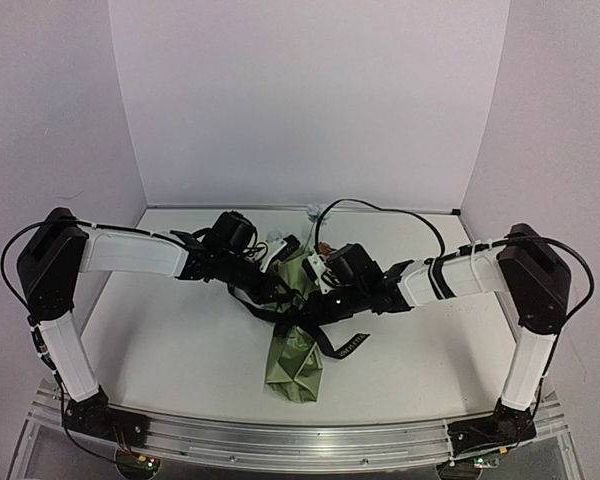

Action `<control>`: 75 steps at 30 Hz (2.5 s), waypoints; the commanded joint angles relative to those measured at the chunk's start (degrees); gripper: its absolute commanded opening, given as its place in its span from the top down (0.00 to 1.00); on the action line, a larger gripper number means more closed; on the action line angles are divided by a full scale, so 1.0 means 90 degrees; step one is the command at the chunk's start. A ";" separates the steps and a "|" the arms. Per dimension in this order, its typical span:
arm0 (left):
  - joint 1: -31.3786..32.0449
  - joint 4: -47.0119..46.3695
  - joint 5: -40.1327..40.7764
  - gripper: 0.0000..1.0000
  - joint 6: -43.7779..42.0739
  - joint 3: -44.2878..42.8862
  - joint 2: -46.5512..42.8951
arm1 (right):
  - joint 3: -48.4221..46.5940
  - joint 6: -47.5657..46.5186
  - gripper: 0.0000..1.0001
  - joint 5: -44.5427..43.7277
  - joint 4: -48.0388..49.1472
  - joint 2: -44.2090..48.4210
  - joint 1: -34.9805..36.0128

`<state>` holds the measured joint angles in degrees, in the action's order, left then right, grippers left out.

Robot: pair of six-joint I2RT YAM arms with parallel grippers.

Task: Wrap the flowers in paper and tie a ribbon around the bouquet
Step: Cross the ribbon over the folded bouquet.

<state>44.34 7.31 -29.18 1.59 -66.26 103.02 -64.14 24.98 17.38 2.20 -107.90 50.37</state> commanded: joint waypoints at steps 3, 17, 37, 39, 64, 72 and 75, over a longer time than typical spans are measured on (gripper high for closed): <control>0.0011 -0.0178 -0.0400 1.00 0.0019 -0.0042 -0.0277 | 0.0381 0.0241 1.00 -0.0774 0.1195 0.0018 0.0013; 0.0014 -0.0059 -0.0587 0.98 0.0032 -0.0093 -0.0094 | 0.0404 0.0235 1.00 -0.0880 0.2091 -0.0081 0.0009; -0.0078 -0.1089 0.0124 0.34 0.1528 0.0561 -0.1026 | 0.0437 0.0140 1.00 -0.0966 0.2668 -0.0424 -0.0001; -0.0126 -0.1204 0.0260 0.30 0.1741 0.0655 -0.1214 | 0.0437 0.0135 1.00 -0.0948 0.2680 -0.0432 -0.0001; -0.0846 -0.0692 -0.0456 0.38 0.3485 0.0261 -0.0095 | 0.0378 0.0011 1.00 -0.0675 0.2855 -0.0415 0.0002; -0.0845 -0.0730 -0.0690 0.38 0.3524 0.0195 0.0203 | 0.0349 0.0088 1.00 -0.0620 0.2878 -0.0482 0.0001; -0.0845 -0.0759 -0.0775 0.40 0.3501 0.0146 0.0312 | 0.0332 0.0104 1.00 -0.0587 0.2884 -0.0483 0.0000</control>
<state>36.60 2.46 -33.75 33.06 -61.91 104.50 -60.10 25.78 11.54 26.11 -111.44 50.50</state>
